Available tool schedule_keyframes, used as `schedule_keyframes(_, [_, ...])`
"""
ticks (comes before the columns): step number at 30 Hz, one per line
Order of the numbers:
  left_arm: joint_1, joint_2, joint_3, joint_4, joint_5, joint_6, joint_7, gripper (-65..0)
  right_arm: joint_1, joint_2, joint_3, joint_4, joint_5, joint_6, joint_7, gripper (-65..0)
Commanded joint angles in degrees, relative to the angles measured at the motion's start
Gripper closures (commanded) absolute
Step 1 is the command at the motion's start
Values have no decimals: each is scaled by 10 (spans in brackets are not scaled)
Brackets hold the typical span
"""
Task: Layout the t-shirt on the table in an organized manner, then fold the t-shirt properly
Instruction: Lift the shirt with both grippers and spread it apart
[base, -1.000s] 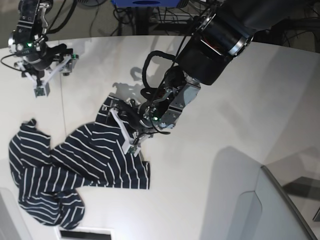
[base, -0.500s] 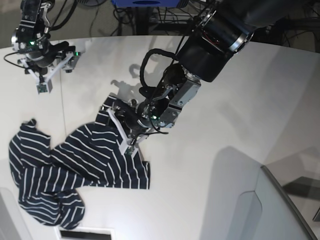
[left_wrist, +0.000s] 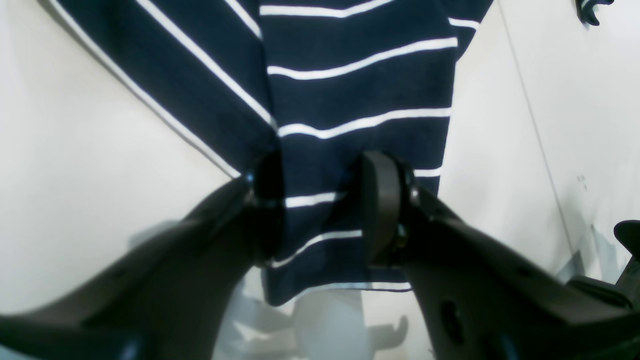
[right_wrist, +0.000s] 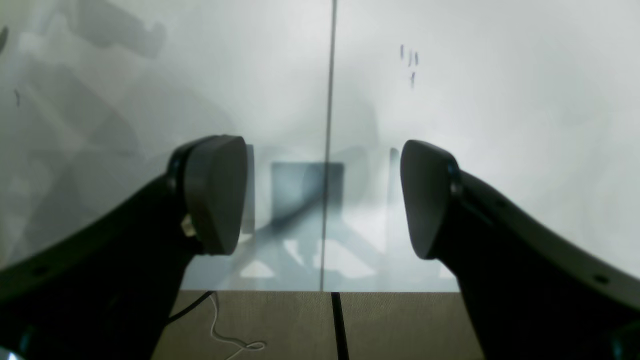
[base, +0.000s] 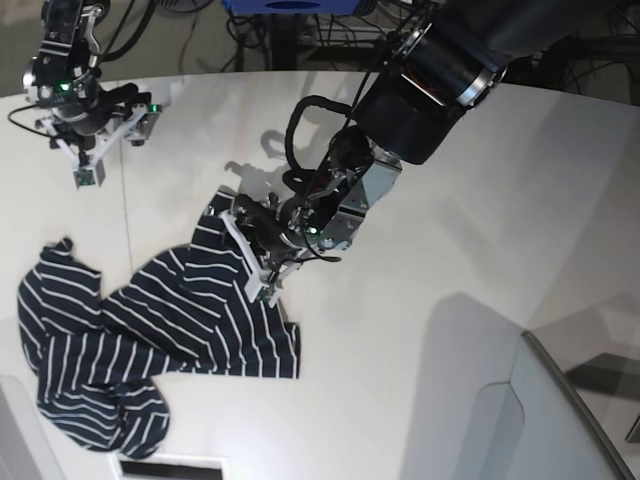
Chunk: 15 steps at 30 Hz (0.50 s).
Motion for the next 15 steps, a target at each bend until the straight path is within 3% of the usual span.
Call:
schedule_keyframes(1, [-9, 7, -1, 6, -1, -1, 6, -242, 3, 2, 1, 8, 3, 0, 9, -453])
schedule_keyframes(7, [0, 7, 0, 46, -1, -1, 6, -237, 3, 2, 1, 8, 2, 0, 9, -453])
schedule_keyframes(9, [5, 6, 0, 63, -1, -1, 8, -163, 3, 2, 1, 8, 2, 0, 9, -453])
schedule_keyframes(11, [6, 5, 0, 67, -1, -1, 10, -20, 3, 2, 1, 8, 2, 0, 9, -453])
schedule_keyframes(15, [6, 5, 0, 48, 1, -1, 9, 0, 3, 2, 1, 8, 2, 0, 9, -453])
